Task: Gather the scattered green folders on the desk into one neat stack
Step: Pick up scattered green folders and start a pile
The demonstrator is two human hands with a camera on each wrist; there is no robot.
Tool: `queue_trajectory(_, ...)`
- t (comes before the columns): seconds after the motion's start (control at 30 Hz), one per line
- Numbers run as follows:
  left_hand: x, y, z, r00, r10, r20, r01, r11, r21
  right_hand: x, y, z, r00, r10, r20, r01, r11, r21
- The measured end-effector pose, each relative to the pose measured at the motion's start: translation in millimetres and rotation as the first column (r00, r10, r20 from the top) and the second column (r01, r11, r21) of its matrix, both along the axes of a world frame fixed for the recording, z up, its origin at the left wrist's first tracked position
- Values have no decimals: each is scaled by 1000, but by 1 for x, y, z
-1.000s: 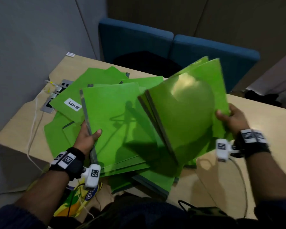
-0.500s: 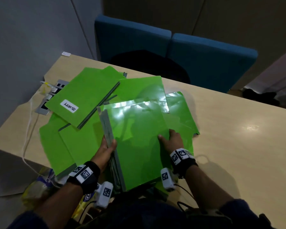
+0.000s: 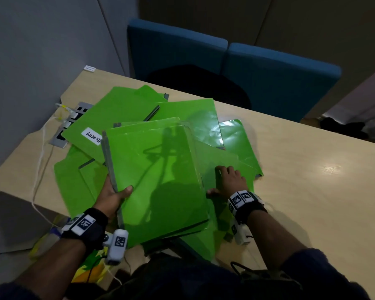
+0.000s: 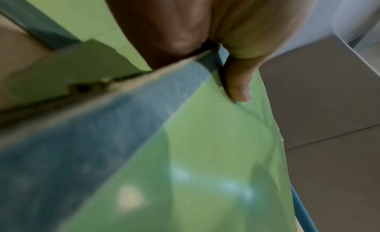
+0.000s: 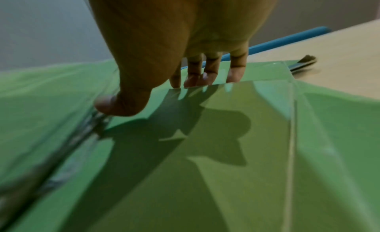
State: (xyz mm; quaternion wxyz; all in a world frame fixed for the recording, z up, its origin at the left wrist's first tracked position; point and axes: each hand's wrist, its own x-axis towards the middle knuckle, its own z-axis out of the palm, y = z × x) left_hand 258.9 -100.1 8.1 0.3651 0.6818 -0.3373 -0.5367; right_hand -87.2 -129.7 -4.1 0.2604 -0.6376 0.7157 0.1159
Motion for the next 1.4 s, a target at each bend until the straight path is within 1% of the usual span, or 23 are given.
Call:
queue_trajectory(0.07,12,-2,1,999,-3,41,3,1000,-9,-3,1,1,995,-51,87,48,998,39)
queue_trajectory(0.17,22,-4,2,999,18,43,-17,1000,-20,-14,0,7,956,-145,254,119,986,117)
queue_trajectory(0.23,23,-6,4,999,41,26,-40,999,-20,-29,-4,16,943,-185,277,169,982,81)
queue_trajectory(0.3,24,-8,6,998,58,15,-58,998,-22,-44,-16,29,965,-167,200,171,985,-2)
queue_trajectory(0.37,25,-10,4,997,73,3,-73,997,-19,-53,-34,38,990,-108,95,113,992,-53)
queue_trajectory(0.43,26,-11,2,996,83,-12,-83,996,-19,-50,-54,42,999,-31,37,34,997,-67)
queue_trajectory(0.5,25,-10,2,996,92,-16,-93,995,-23,-37,-66,39,999,11,33,-10,999,-46)
queue_trajectory(0.57,25,-8,2,996,90,-3,-90,996,-26,-25,-70,30,999,3,47,-3,1000,-4)
queue_trajectory(0.63,28,-5,2,997,75,21,-74,997,-32,-20,-66,21,1000,13,-10,-12,1000,15)
queue_trajectory(0.7,31,-1,1,997,62,37,-61,997,-40,-20,-59,16,988,79,-134,-83,996,-23)
queue_trajectory(0.73,31,1,1,997,58,42,-57,998,-38,-22,-56,15,983,94,-160,-103,993,-49)
queue_trajectory(0.77,31,3,-1,998,53,43,-52,998,-40,-25,-53,14,985,87,-152,-99,992,-74)
queue_trajectory(0.8,31,5,-2,997,54,47,-53,998,-31,-28,-49,15,991,67,-117,-77,993,-84)
queue_trajectory(0.83,29,6,-3,997,51,50,-50,998,-27,-32,-45,15,998,24,-52,-29,996,-84)
queue_trajectory(0.9,25,6,-6,997,54,59,-54,999,-6,-41,-34,17,992,-98,81,100,995,-20)
queue_trajectory(1.0,14,4,-8,998,43,45,-44,999,2,-55,-14,17,965,-224,137,217,974,61)
queue_trajectory(1.13,-3,-2,-7,1000,7,-30,-7,1000,-17,-95,7,24,905,-360,228,353,933,71)
queue_trajectory(1.2,-11,-6,-4,999,-9,-54,8,1000,-11,-126,17,28,860,-455,230,456,888,54)
queue_trajectory(1.27,-17,-10,-4,998,-24,-63,24,1000,-8,-157,29,31,783,-573,241,577,815,60)
queue_trajectory(1.33,-22,-13,-5,997,-32,-69,32,999,-3,-183,45,29,692,-675,257,673,732,111)
queue_trajectory(1.4,-28,-15,-5,997,-34,-67,35,999,8,-198,61,22,631,-729,264,714,679,171)
